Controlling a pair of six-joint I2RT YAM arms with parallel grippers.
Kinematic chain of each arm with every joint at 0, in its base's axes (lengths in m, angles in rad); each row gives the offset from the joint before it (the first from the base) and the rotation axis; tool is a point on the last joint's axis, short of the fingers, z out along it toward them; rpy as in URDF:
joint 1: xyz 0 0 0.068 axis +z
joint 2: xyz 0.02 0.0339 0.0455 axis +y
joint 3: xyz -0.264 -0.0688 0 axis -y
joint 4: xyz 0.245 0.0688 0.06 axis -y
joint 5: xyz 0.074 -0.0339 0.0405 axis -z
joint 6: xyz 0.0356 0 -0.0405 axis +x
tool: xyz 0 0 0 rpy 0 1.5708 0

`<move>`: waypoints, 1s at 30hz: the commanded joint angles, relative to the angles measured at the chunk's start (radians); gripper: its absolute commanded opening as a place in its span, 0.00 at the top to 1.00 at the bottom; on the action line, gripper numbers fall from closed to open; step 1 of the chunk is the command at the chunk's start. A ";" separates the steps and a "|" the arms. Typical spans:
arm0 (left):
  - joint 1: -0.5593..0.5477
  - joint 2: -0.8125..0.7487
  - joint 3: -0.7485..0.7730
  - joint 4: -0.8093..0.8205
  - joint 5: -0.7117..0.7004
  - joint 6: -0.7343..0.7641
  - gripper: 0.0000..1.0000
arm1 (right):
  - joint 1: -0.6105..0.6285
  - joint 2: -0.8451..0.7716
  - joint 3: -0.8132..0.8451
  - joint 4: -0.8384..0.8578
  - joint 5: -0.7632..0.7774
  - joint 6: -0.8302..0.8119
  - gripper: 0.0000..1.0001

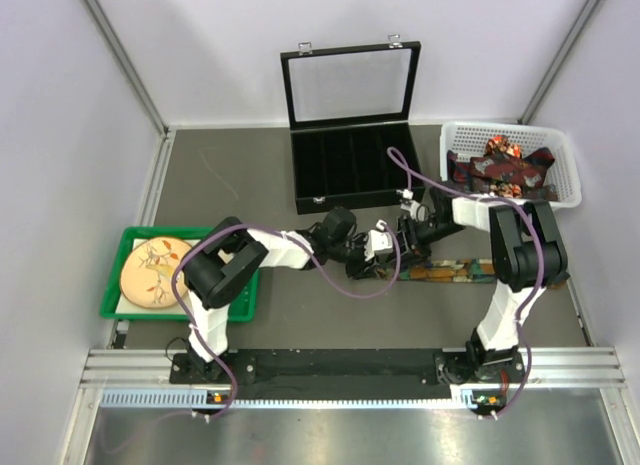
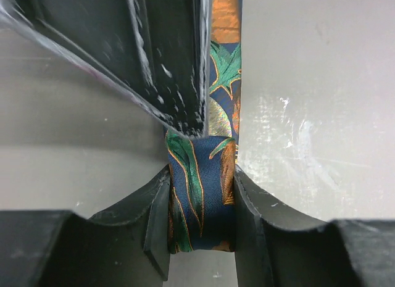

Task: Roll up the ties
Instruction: Roll the tie at the center of the board.

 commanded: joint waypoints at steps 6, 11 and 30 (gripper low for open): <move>-0.034 0.016 0.052 -0.365 -0.229 0.064 0.57 | 0.035 -0.046 -0.006 0.078 -0.144 0.078 0.58; -0.035 0.037 0.098 -0.398 -0.233 0.058 0.56 | 0.069 0.010 0.005 0.106 -0.139 0.098 0.59; 0.005 -0.022 0.084 -0.358 -0.157 -0.012 0.38 | 0.048 0.063 -0.018 0.048 0.055 0.014 1.00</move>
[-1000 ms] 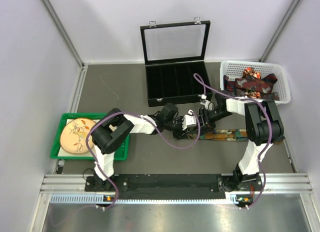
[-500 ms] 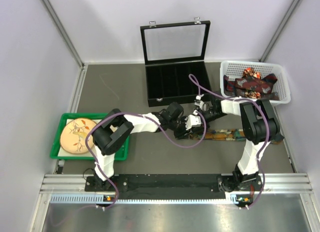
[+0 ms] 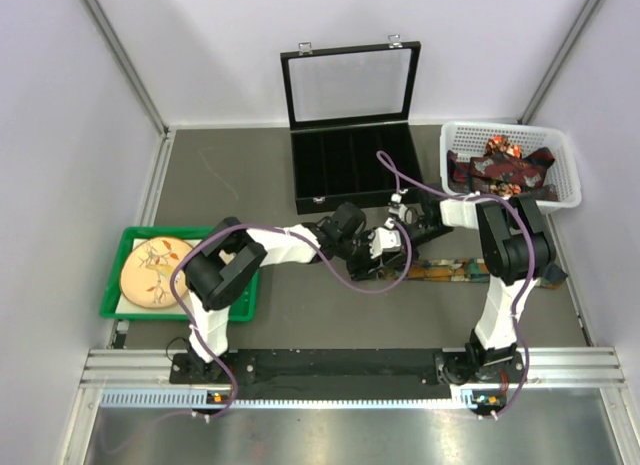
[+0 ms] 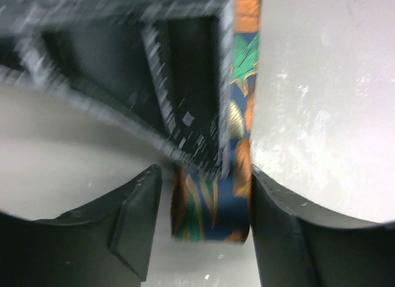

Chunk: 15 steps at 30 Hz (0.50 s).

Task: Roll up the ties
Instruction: Roll the tie at the center of the board.

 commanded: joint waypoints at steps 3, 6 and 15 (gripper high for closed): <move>0.077 -0.087 -0.061 -0.034 0.061 -0.071 0.27 | -0.038 -0.003 -0.043 -0.029 0.193 -0.089 1.00; 0.117 -0.150 -0.044 -0.037 0.131 -0.068 0.22 | -0.043 -0.013 -0.051 -0.031 0.224 -0.101 1.00; 0.218 -0.397 -0.140 0.001 0.187 0.039 0.01 | -0.043 -0.020 -0.054 -0.026 0.264 -0.110 1.00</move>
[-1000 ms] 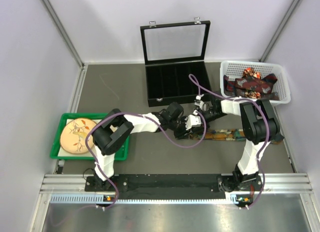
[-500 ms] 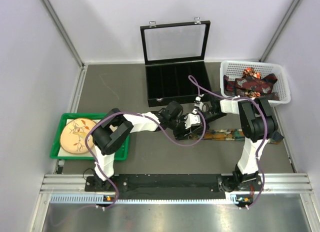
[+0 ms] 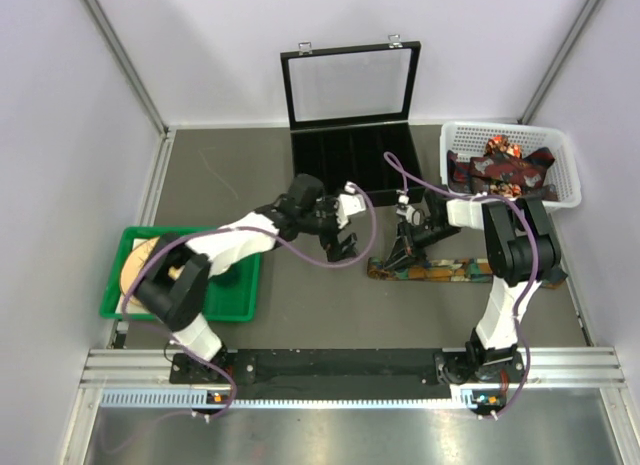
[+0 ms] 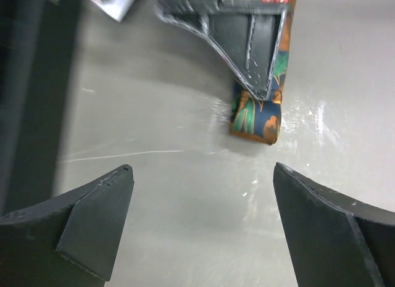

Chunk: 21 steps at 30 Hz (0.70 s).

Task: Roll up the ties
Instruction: Roll the tie at the center of the board.

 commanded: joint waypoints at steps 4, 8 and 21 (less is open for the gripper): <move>0.034 -0.089 -0.148 0.201 0.074 -0.104 0.01 | 0.004 -0.004 -0.037 0.027 0.215 -0.076 1.00; 0.038 0.046 -0.057 0.175 0.271 -0.055 0.01 | 0.002 -0.002 -0.039 0.025 0.221 -0.081 1.00; -0.081 0.332 -0.100 0.790 0.271 -0.243 0.11 | 0.004 -0.014 -0.034 0.007 0.218 -0.087 1.00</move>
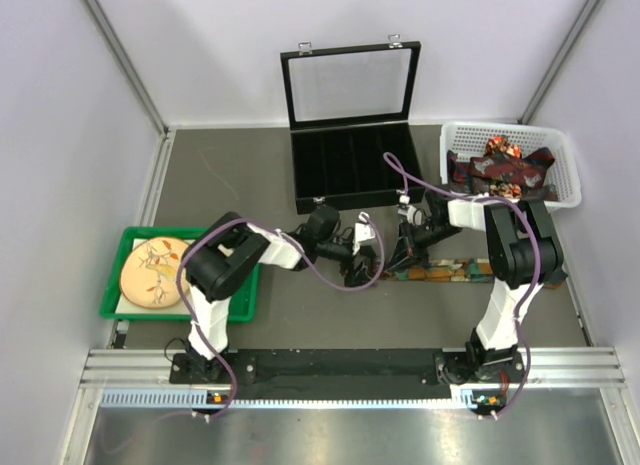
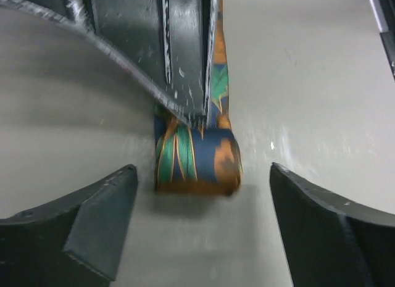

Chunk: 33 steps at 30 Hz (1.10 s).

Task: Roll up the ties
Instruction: Roll the tie at the center of the board.

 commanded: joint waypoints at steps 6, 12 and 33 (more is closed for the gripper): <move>-0.035 0.116 0.089 0.225 0.004 -0.089 0.29 | 0.002 0.014 -0.024 0.017 0.160 -0.069 1.00; -0.061 0.077 0.077 0.039 -0.083 0.061 0.59 | 0.004 0.019 -0.004 0.012 0.114 -0.075 1.00; -0.115 -0.038 0.213 -0.798 -0.478 0.241 0.64 | -0.010 -0.033 0.047 0.024 -0.225 0.023 0.48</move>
